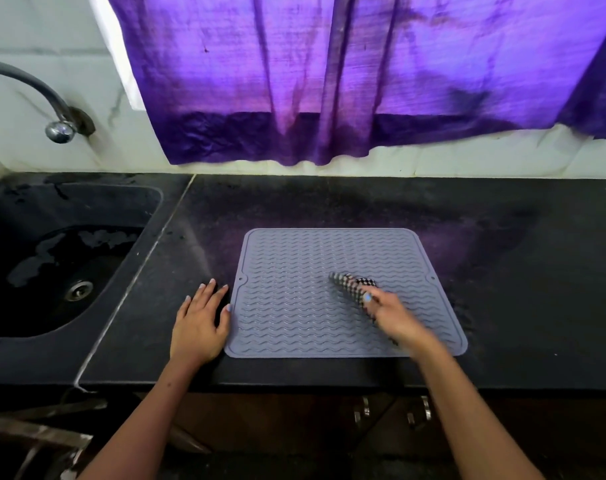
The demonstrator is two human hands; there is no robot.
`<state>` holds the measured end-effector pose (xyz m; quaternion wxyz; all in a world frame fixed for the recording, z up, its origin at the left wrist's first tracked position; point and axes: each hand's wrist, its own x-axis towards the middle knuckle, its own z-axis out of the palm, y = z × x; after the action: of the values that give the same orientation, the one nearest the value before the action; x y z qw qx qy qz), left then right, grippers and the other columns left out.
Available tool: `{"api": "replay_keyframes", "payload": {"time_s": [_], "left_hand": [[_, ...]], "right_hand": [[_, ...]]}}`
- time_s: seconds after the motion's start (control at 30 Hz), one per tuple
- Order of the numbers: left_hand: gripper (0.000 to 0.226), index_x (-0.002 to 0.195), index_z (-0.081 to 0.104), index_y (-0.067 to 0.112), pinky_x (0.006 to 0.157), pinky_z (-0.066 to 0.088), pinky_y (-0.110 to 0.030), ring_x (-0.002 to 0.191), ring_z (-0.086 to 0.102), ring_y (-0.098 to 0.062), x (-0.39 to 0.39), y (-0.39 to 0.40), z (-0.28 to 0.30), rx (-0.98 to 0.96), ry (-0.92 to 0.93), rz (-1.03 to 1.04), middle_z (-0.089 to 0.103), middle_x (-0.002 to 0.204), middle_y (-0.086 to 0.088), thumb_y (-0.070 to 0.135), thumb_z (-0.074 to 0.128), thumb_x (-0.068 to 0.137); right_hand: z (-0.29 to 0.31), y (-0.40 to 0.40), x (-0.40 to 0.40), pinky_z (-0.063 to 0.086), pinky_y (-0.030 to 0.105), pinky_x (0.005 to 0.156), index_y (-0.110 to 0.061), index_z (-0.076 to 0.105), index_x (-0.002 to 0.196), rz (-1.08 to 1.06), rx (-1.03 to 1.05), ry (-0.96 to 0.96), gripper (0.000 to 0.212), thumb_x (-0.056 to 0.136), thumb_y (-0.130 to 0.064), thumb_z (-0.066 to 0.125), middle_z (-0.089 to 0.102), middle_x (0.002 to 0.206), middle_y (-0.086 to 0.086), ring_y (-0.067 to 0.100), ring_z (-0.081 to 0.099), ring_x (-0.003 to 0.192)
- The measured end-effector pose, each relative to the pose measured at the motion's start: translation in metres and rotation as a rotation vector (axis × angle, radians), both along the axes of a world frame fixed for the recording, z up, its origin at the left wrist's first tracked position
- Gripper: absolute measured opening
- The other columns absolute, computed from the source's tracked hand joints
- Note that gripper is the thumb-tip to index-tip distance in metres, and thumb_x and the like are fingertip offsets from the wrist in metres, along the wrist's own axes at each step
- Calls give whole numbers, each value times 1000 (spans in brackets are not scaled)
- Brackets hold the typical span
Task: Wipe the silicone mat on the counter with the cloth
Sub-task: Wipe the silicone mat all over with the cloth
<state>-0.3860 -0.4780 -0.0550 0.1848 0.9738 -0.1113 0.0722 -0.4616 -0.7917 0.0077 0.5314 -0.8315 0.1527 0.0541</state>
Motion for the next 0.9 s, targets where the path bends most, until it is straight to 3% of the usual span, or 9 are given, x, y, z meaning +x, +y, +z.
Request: {"api": "replay_keyframes", "payload": {"time_s": [0.07,0.1,0.27,0.33,0.43,0.53,0.63,0.77,0.9], "left_hand": [[73,139,42,21,116,12,-38,142,21,-16,-1,0,0,-2,3,-4,31,151,-3,57,11,83],[73,139,43,21,116,12,-38,142,21,-17,-1,0,0,-5,0,-1,31,151,-3,57,11,83],[73,140,41,22,116,9,-36,142,19,-15,-1,-1,0,4,2,8,30,152,-2,56,10,83],[73,140,40,22,116,9,-35,143,19,-14,-1,-1,1,10,-1,8,29,152,-1,56,9,84],[72,141,39,21,117,9,-36,143,18,-16,-2,-2,1,2,4,7,28,152,-3,54,9,84],[70,141,39,20,117,9,-37,143,18,-16,-2,-2,0,-2,5,4,28,152,-4,52,10,85],[69,141,40,20,117,10,-37,143,18,-16,-2,-2,-1,-3,3,4,28,152,-4,52,11,86],[69,141,39,20,117,9,-37,143,18,-17,-2,-2,0,-10,10,-1,28,153,-3,51,11,86],[69,141,39,20,117,8,-38,143,17,-16,-1,-2,1,-9,16,0,27,153,-3,51,11,87]], "right_hand": [[17,-1,5,35,26,97,-8,44,135,-156,268,-44,37,99,-8,35,52,130,4,19,48,117],[23,1,5,34,25,97,-9,42,136,-163,237,-80,38,99,-9,35,49,132,1,16,46,116],[-2,57,-23,47,26,92,-22,31,144,225,-463,-56,53,94,-9,44,57,127,9,23,59,110],[-27,76,-33,42,33,102,-13,48,134,302,-819,-180,60,76,-5,54,54,135,7,23,55,121],[-40,80,-25,53,39,85,-9,69,111,267,-1013,-231,59,56,-15,49,67,116,6,21,66,105],[-34,79,-23,52,39,87,-7,66,114,279,-1009,-212,58,60,-11,45,65,120,9,25,64,108],[-20,72,-21,37,31,106,-15,41,139,312,-862,-222,57,84,0,37,44,144,5,23,43,132],[15,53,1,42,30,77,-17,51,130,-42,-200,-22,35,97,-12,40,63,115,10,23,57,99],[23,81,-1,45,26,77,-18,45,135,-138,-325,-188,42,94,-8,43,60,120,7,21,56,103]]}}
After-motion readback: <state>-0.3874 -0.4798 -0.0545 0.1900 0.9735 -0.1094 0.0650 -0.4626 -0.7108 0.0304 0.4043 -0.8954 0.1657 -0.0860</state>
